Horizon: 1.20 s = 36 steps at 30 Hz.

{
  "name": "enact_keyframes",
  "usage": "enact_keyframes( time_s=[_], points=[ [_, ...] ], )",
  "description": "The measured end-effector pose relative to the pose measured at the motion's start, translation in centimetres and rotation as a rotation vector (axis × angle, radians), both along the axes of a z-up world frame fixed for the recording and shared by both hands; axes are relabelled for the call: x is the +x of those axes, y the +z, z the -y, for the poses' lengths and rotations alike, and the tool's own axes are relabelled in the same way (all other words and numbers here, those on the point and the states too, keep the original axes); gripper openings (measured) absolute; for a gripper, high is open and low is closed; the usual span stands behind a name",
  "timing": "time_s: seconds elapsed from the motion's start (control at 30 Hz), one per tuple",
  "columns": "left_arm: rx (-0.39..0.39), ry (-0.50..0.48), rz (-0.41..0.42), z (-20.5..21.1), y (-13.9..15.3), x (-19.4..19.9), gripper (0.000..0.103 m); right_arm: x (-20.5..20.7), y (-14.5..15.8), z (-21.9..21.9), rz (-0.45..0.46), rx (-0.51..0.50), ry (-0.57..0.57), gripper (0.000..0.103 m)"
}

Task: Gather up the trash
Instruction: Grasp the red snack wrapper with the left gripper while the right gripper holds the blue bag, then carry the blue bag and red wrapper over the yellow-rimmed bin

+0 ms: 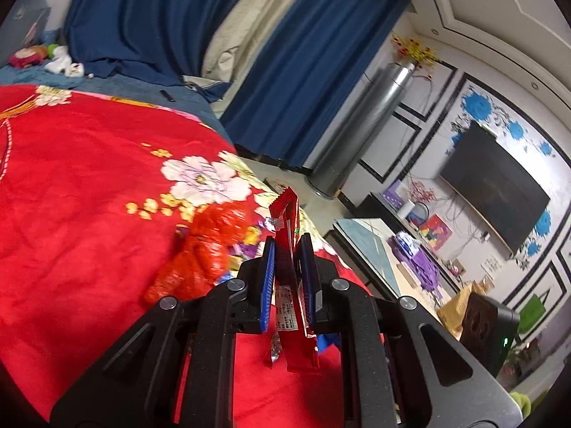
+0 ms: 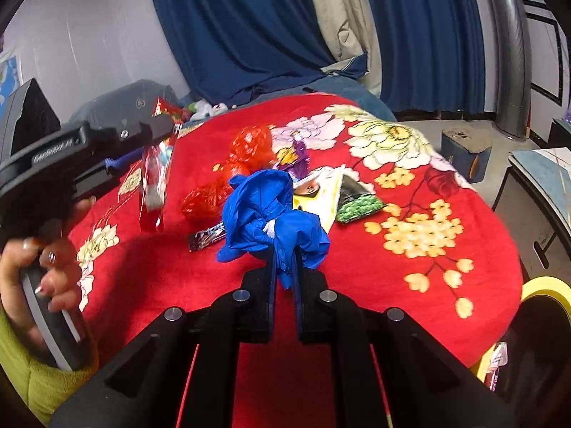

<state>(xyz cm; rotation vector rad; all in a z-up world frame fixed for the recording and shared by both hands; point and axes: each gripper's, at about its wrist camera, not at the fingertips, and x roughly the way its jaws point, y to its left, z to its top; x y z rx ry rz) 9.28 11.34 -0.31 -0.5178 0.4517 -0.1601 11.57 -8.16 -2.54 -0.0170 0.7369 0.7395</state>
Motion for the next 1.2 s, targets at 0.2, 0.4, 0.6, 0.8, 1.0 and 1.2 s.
enact_keyframes(
  time_s=[0.2,0.4,0.6,0.8,1.0,1.2],
  points=[
    [0.045,-0.048,0.015,2.4,0.6,-0.2,0.009,0.2,0.5,2.1,0.007,0.013,-0.043,0.008],
    [0.07,-0.087,0.023,4.1,0.9,-0.1,0.009,0.4,0.8,4.2,0.014,0.024,-0.087,0.008],
    [0.099,-0.134,0.023,6.2,0.6,-0.1,0.009,0.6,1.0,6.1,0.019,0.031,-0.13,0.008],
    [0.129,-0.181,0.018,8.1,0.2,-0.1,0.009,0.6,1.2,8.0,0.023,0.036,-0.171,0.008],
    [0.16,-0.22,0.016,10.0,-0.1,-0.3,0.009,0.5,1.3,10.2,0.029,0.04,-0.22,0.008],
    [0.194,-0.252,0.019,12.1,0.1,-0.4,0.009,0.5,0.9,12.6,0.025,0.041,-0.269,0.008]
  ],
)
